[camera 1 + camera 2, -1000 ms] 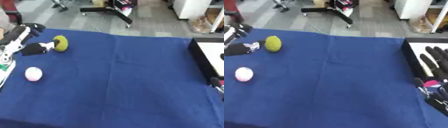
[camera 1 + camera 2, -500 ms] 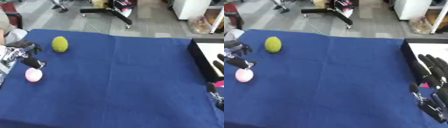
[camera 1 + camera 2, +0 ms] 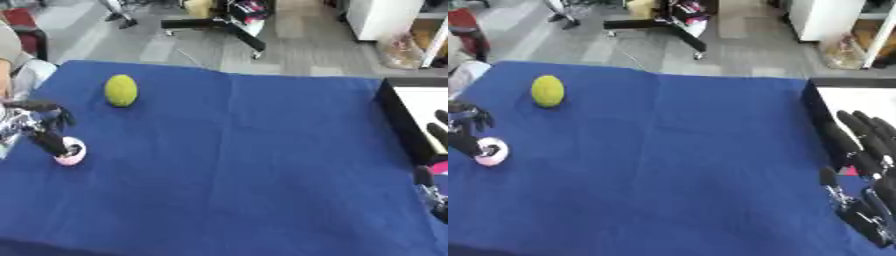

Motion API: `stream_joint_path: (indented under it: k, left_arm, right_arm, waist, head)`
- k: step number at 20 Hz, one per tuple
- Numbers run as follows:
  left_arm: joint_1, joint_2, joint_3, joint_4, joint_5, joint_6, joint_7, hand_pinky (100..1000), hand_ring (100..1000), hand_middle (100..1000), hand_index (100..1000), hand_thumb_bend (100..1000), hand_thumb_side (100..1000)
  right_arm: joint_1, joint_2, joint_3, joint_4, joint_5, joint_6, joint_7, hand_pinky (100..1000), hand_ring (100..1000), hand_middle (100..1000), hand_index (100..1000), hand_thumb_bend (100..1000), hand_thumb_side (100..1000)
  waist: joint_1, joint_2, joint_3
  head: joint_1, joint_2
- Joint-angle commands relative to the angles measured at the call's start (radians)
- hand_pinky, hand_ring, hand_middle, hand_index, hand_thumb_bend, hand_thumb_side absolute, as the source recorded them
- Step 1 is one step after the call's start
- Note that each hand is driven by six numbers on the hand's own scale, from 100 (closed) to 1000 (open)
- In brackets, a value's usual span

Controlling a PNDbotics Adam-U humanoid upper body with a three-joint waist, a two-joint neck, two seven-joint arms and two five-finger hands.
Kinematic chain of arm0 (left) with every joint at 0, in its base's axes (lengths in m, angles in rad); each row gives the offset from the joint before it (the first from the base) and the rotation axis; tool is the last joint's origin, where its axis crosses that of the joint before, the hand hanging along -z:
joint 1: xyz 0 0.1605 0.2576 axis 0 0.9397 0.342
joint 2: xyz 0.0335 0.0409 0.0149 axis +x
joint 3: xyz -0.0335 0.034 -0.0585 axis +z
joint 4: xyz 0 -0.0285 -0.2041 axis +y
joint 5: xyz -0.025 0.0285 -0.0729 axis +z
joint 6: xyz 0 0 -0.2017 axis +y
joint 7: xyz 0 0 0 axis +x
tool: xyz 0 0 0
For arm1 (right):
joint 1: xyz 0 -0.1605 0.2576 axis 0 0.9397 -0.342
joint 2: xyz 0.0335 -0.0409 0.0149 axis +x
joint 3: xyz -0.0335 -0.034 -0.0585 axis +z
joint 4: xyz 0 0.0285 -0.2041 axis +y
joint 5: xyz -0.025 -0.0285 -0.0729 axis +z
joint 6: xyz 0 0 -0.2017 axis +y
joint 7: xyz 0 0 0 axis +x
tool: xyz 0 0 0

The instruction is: Pick up the objects with one hand, pass them to the other hand, and then place them into the box on the other side of the table.

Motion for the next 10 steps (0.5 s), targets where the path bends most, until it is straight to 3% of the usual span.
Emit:
stream_joint_path:
  k: [1, 5, 10]
  left_arm:
    - [0.001, 0.025, 0.027, 0.018, -0.008, 0.03, 0.063, 831, 702, 697, 855, 294, 367]
    - [0.017, 0.013, 0.031, 0.056, -0.001, 0.05, 0.124, 827, 694, 687, 848, 277, 353]
    - [0.032, -0.003, 0.029, 0.093, 0.028, 0.048, 0.13, 818, 677, 668, 834, 242, 332]
  right_arm:
    - [-0.002, -0.013, -0.008, -0.02, -0.008, 0.004, -0.001, 976, 1000, 979, 1000, 100, 100]
    - [0.0, -0.011, -0.008, -0.02, -0.008, 0.005, -0.002, 976, 1000, 980, 1000, 100, 100]
    - [0.001, -0.01, -0.008, -0.02, -0.008, 0.005, -0.002, 975, 1000, 978, 1000, 100, 100]
  waist:
    - [0.001, -0.015, 0.002]
    - [-0.001, -0.016, 0.004]
    - [-0.003, -0.016, 0.005]
  head:
    - [-0.001, -0.013]
    - [0.001, -0.014]
    - [0.005, -0.012]
